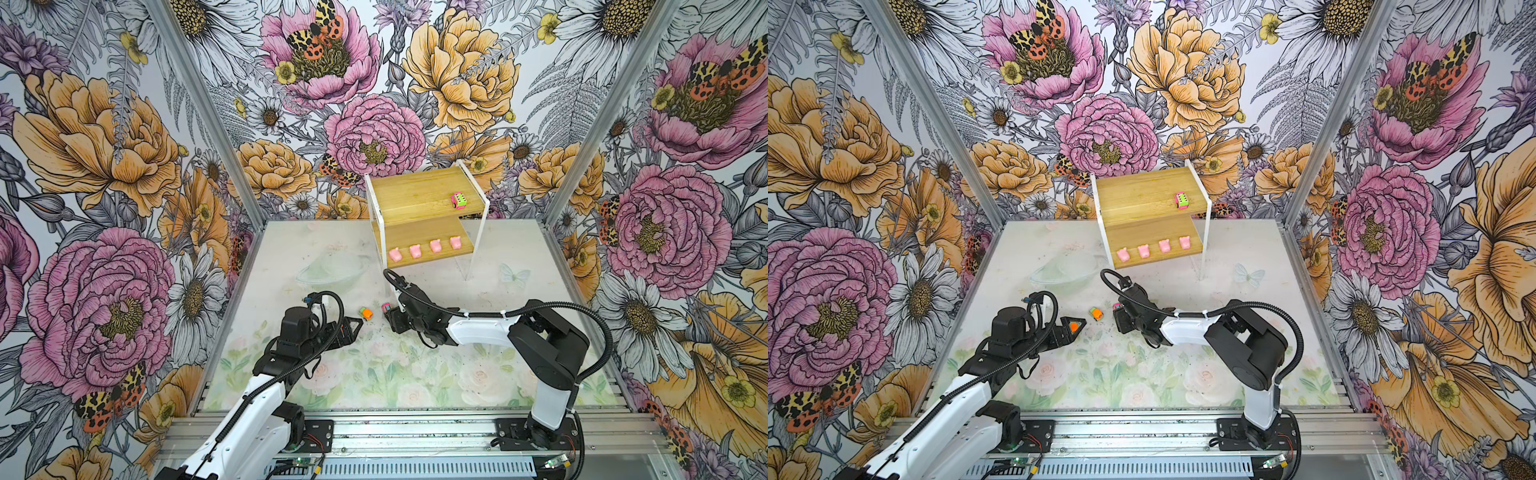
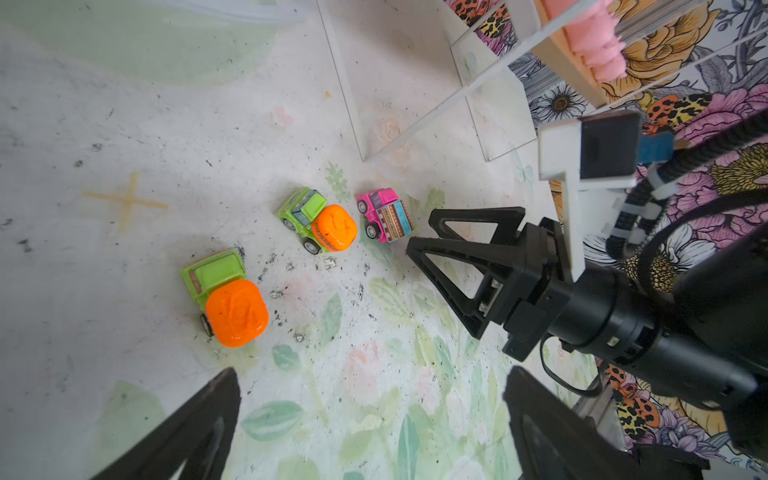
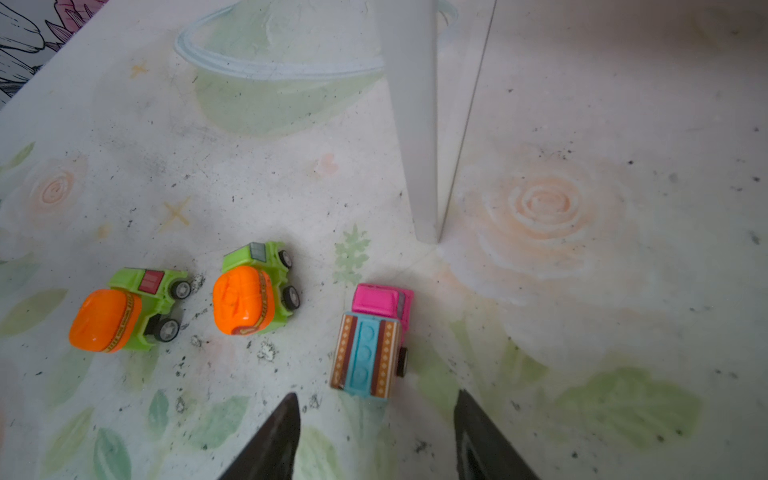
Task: Place and organize the plastic toys onto the shelf
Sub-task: 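Move the right gripper back down to the pink-and-blue truck while the left arm shifts, then lower the right gripper and close it on the pink-and-blue truck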
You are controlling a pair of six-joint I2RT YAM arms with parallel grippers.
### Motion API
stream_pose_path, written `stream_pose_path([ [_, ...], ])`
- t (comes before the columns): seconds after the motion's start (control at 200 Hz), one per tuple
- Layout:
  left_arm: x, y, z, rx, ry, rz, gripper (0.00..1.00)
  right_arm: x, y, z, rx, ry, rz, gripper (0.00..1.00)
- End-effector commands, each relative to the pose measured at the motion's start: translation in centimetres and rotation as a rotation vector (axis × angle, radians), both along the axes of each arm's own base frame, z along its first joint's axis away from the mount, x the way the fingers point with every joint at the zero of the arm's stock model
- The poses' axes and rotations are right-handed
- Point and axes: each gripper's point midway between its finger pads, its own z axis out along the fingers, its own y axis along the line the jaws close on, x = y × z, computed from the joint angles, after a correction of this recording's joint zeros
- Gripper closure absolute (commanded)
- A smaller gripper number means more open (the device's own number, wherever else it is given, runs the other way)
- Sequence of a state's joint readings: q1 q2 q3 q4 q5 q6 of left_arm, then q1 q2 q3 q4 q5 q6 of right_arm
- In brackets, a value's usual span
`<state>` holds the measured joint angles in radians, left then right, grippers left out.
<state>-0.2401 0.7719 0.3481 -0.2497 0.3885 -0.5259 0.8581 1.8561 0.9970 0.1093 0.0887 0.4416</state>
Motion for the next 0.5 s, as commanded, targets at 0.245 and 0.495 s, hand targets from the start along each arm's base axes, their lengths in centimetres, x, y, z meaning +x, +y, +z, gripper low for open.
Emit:
stream_pose_path([
  [0.245,0.2,0.7,-1.2,0.043,0.043,0.034,0.01,1.6,2.0,-0.4,0.022,-0.008,0.003,0.41],
  [0.495,0.7,0.9,-1.7,0.039,0.059,0.033,0.01,2.5,2.6,-1.4,0.018,0.011,-0.002,0.46],
])
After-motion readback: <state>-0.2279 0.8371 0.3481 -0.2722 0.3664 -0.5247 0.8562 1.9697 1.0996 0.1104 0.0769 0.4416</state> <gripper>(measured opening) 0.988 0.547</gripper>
